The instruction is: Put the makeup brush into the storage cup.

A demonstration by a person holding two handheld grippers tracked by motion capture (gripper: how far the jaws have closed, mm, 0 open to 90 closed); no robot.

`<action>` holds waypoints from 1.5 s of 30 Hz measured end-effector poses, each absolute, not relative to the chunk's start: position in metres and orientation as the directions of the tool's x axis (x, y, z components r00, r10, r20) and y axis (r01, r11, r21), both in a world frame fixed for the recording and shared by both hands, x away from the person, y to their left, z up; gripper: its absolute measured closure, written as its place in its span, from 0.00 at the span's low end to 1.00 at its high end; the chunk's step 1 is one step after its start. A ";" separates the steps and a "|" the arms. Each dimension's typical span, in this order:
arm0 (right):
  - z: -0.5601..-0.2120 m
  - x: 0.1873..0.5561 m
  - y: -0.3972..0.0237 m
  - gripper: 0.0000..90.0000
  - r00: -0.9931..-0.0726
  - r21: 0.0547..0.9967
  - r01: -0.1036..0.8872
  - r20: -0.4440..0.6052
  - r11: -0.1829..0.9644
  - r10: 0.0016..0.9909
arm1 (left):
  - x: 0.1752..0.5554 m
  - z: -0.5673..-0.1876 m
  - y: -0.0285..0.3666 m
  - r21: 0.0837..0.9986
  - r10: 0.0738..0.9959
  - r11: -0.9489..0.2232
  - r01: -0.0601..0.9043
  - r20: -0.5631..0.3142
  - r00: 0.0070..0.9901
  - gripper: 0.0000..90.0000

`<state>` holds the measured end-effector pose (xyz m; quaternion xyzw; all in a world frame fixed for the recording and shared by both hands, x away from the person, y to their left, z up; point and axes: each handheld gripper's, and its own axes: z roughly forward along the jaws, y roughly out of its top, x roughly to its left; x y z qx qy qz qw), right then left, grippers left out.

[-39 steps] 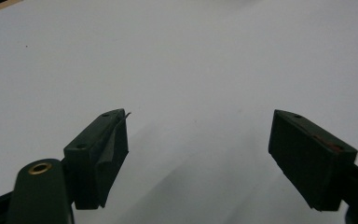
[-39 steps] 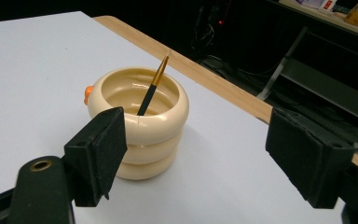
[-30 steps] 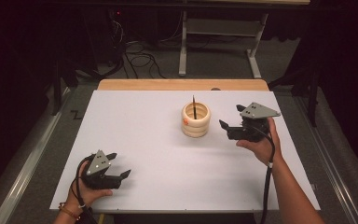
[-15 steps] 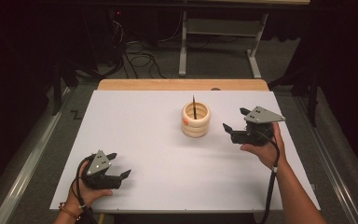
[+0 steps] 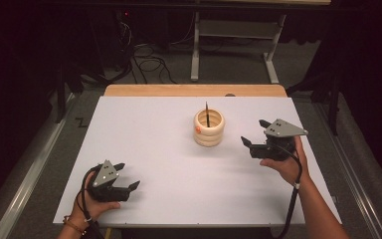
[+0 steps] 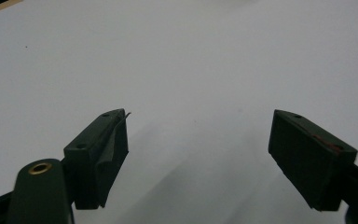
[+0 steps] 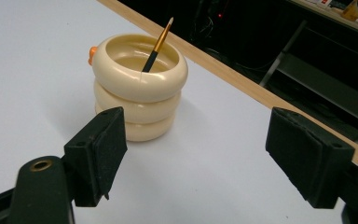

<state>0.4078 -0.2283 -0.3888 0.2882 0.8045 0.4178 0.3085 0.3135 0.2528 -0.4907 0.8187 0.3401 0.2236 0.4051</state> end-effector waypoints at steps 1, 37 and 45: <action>-0.389 0.407 -0.229 0.24 -0.644 0.852 0.205 -0.253 0.481 0.722 | 0.313 -0.491 0.253 0.815 0.738 -0.441 0.375 0.091 0.669 0.23; -0.415 0.375 -0.251 0.24 -0.672 0.834 0.207 -0.259 0.511 0.694 | 0.314 -0.492 0.252 0.808 0.734 -0.450 0.381 0.091 0.673 0.23; -0.421 0.370 -0.257 0.23 -0.672 0.823 0.209 -0.271 0.527 0.689 | 0.314 -0.492 0.252 0.807 0.733 -0.450 0.382 0.090 0.674 0.23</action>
